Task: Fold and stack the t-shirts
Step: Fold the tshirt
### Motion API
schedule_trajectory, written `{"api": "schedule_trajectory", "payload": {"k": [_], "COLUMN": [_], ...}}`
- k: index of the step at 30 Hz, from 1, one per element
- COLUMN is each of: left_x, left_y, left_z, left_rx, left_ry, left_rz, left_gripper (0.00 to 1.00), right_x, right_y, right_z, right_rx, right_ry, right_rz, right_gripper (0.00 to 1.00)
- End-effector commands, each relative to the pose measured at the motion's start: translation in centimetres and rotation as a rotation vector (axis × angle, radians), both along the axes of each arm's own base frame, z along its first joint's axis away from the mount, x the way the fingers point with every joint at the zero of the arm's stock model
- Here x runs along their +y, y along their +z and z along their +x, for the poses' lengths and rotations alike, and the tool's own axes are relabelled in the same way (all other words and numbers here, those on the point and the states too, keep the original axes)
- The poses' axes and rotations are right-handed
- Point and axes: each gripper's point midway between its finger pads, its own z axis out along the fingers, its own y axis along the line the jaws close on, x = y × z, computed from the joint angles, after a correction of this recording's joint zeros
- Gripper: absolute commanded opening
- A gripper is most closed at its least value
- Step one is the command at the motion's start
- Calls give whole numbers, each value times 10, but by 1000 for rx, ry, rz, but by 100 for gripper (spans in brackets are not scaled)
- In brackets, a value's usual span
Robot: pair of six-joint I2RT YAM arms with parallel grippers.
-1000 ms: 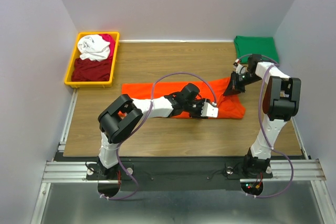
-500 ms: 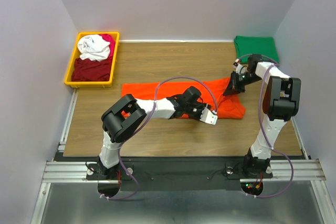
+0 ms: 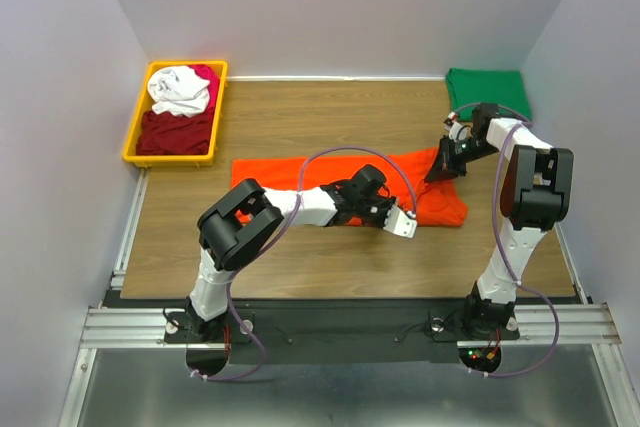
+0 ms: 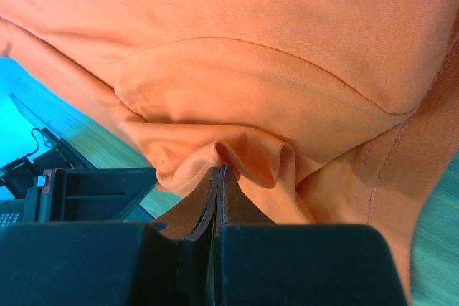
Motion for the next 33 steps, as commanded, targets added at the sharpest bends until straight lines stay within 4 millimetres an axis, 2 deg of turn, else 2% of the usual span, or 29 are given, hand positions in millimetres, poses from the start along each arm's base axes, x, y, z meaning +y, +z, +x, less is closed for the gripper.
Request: {"api": "schedule_trajectory", "payload": {"k": [1,8,11,15,19,23,24,25,26,29,30,32,33], "left_x": [-12,0,7,6,8,9,10,9,11,11,13,13,14], "left_y": [33,66,75,86,89,86,80,84,77,78,76,74,70], "left_z": [10,33,52,68,89,104,108,112,117,127,132,136,138], "left_rx": [-39,40,52,62,72,102,112,110,132,151,155,158,163], "left_ry": [2,68,105,130,167,195,205,212,228,248,260,277,286], "left_rz": [-73,-144,-163,-199,-221,-234,-228,-238,-233,-248,-248,-246,-239], "left_gripper": [0,0,0,0,0,0,0,0,0,0,0,7,11], "right_x": [7,9,9,9,10,12,12,11,10,6,5,0,0], "right_y": [11,15,13,13,16,16,16,17,15,18,20,22,24], "right_z": [4,7,6,9,16,20,21,23,23,27,30,33,35], "right_rx": [-40,-44,-38,-36,-37,-29,-29,-33,-30,-21,-21,-29,-28], "right_ry": [8,4,6,1,-10,-21,-23,-24,-26,-59,-70,-86,-94], "right_rz": [28,48,49,48,66,81,82,81,79,83,81,79,82], "right_gripper": [0,1,1,1,1,1,1,1,3,6,12,21,22]}}
